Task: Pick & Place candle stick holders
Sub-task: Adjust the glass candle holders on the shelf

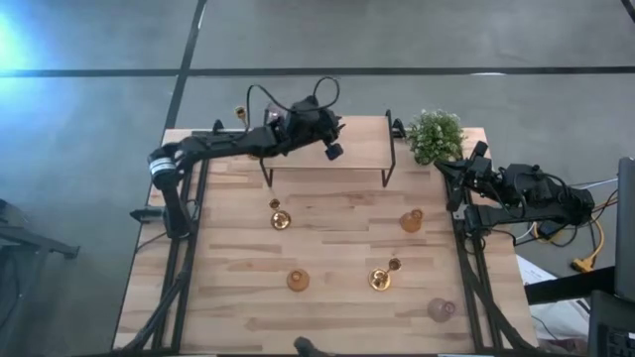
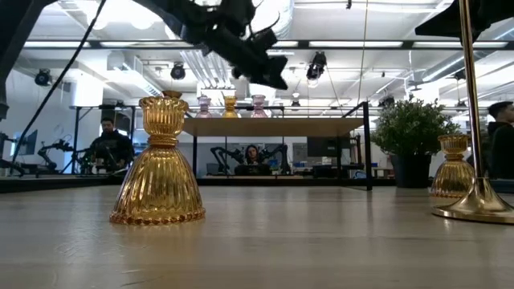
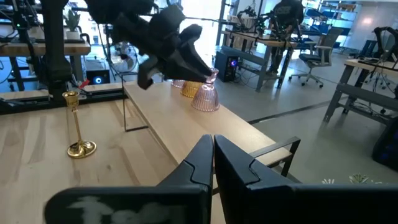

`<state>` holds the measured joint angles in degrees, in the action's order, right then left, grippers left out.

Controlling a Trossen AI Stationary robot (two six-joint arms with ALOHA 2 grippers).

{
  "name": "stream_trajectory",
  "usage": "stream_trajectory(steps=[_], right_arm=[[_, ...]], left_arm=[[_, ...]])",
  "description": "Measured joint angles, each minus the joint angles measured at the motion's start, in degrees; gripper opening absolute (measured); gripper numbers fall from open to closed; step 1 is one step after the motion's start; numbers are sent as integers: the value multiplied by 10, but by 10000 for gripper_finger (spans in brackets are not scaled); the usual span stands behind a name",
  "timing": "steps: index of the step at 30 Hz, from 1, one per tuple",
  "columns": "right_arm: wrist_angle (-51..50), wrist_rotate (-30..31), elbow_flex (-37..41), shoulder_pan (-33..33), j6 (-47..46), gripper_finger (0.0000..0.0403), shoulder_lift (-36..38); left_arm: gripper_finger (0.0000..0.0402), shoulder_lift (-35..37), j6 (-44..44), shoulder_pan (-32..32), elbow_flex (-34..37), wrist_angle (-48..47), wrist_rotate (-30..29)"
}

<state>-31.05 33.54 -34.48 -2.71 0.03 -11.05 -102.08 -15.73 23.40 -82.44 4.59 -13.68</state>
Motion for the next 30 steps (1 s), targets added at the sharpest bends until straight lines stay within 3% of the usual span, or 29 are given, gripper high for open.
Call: stream_trajectory(steps=[5,13,30], right_arm=[[0,0,0,0,0,8,0],[0,0,0,0,0,8,0],[0,0,0,0,0,8,0]], left_arm=[[89,-1,18,12,37,32,-29],[7,-1,19,21,37,49,-7],[3,-1,24,39,39,46,-16]])
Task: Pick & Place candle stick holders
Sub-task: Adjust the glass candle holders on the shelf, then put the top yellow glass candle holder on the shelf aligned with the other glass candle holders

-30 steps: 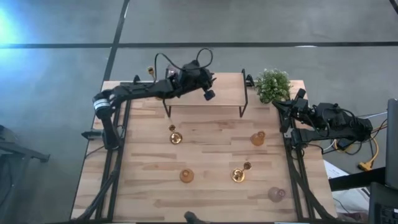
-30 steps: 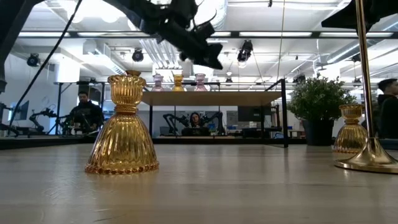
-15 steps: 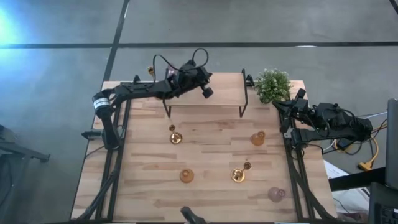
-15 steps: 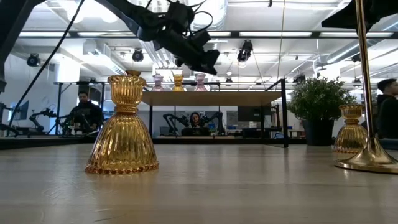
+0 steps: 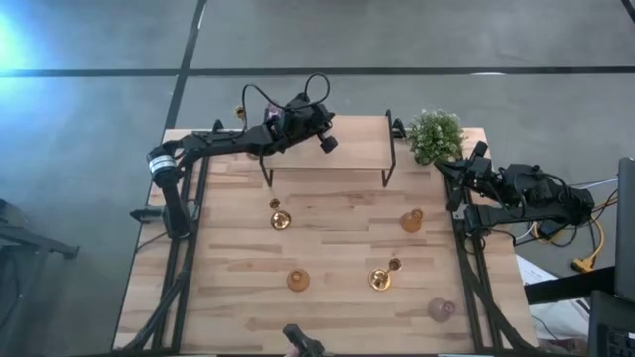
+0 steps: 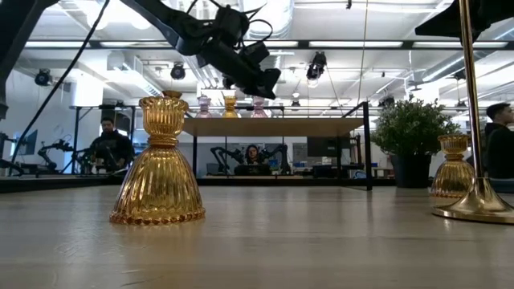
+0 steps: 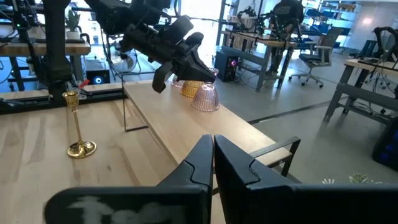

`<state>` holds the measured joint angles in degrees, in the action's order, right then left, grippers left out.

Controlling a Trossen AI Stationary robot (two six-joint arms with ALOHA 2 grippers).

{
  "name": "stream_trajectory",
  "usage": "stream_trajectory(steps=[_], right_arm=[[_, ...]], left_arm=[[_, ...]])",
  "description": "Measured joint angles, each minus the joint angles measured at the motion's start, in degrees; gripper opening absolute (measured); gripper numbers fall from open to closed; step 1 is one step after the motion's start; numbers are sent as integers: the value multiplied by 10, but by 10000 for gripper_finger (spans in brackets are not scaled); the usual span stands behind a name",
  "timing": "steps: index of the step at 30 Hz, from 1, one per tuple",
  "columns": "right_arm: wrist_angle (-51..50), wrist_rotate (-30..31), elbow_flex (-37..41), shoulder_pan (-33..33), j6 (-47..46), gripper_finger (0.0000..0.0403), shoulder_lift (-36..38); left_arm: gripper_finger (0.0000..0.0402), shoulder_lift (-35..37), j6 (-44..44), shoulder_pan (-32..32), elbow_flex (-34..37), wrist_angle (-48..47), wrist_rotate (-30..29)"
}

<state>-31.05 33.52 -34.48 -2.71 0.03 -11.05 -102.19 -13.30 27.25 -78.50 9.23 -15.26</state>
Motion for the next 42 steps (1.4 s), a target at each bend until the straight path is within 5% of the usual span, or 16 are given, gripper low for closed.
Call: stream_trajectory(steps=[18,27,37,42], right_arm=[[0,0,0,0,0,8,0],[0,0,0,0,0,8,0],[0,0,0,0,0,8,0],[0,0,0,0,0,8,0]], left_arm=[[2,0,-2,13,0,-2,-13],[3,8,-15,-15,-31,-14,57],[2,47,-73,-99,-321,-348,142],[1,125,-59,-148,-330,-452,144]])
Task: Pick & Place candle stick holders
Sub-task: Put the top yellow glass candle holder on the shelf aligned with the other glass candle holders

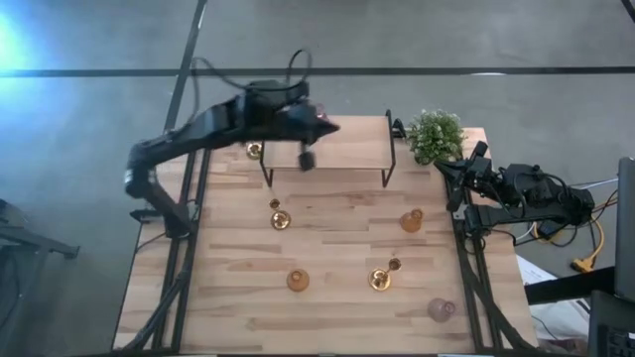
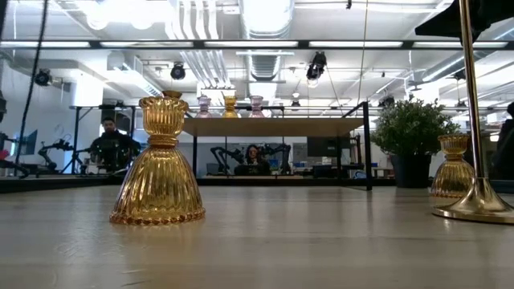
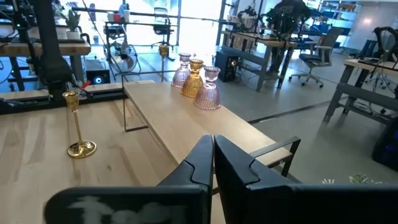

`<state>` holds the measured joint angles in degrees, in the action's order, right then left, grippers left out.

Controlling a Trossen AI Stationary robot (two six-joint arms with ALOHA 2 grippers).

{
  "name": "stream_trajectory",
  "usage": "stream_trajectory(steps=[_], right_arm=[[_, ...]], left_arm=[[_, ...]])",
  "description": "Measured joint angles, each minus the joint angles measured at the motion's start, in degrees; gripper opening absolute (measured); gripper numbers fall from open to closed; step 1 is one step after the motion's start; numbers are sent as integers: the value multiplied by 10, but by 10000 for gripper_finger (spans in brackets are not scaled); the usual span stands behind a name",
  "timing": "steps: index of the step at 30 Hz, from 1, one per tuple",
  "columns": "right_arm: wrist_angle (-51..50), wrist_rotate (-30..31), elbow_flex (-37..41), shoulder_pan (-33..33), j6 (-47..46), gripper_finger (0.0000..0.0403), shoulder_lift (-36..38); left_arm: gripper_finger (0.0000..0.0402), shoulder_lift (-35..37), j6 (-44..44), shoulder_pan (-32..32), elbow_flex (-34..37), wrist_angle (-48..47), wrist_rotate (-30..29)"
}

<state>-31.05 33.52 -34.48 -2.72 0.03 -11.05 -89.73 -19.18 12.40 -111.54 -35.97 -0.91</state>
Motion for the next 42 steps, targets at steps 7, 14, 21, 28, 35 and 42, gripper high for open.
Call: stream_trajectory(steps=[7,14,21,28,35,42], right_arm=[[0,0,0,0,0,8,0],[0,0,0,0,0,8,0],[0,0,0,0,0,8,0],[0,0,0,0,0,8,0],[0,0,0,0,0,8,0],[0,0,0,0,0,8,0]], left_arm=[[1,187,87,-63,155,-2,5],[1,384,117,-114,479,240,58],[1,486,112,-134,810,559,78],[0,519,131,-134,967,709,77],[0,566,132,-134,1020,720,77],[7,592,196,-134,1070,712,77]])
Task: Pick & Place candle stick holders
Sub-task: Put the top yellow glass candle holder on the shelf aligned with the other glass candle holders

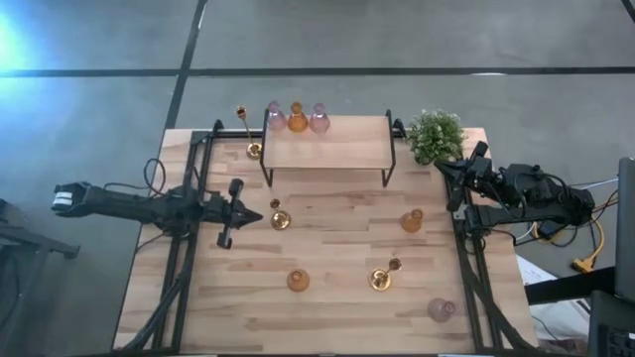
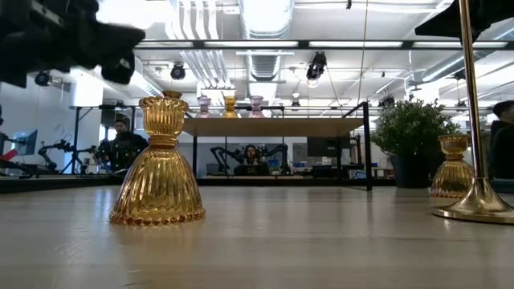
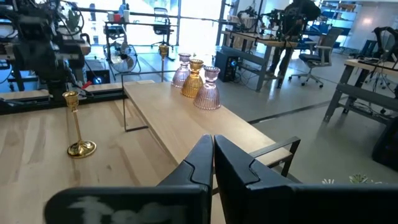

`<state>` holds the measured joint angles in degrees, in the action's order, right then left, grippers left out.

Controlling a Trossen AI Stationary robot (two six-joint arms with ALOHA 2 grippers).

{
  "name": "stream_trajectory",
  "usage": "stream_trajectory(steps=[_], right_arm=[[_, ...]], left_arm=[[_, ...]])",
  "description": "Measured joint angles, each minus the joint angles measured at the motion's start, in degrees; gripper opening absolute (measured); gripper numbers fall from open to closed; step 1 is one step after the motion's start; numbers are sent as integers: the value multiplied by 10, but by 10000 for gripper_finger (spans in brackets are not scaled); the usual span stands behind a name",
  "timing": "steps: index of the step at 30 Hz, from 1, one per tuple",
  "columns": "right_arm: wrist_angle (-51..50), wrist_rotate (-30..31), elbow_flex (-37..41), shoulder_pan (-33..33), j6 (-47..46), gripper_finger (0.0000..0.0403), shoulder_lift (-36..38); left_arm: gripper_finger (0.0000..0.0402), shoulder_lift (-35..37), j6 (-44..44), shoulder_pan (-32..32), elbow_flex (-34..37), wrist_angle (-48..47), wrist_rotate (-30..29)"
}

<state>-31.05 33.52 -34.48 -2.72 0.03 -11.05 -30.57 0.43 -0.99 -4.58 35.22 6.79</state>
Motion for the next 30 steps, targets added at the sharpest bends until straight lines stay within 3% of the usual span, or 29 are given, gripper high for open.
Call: stream_trajectory(steps=[6,22,30], right_arm=[[0,0,0,0,0,8,0],[5,0,0,0,-8,8,0],[182,-8,-2,0,54,8,-1]], left_arm=[[13,0,28,0,40,-4,0],[11,-3,18,0,40,-19,0],[13,-3,17,0,40,-19,0]])
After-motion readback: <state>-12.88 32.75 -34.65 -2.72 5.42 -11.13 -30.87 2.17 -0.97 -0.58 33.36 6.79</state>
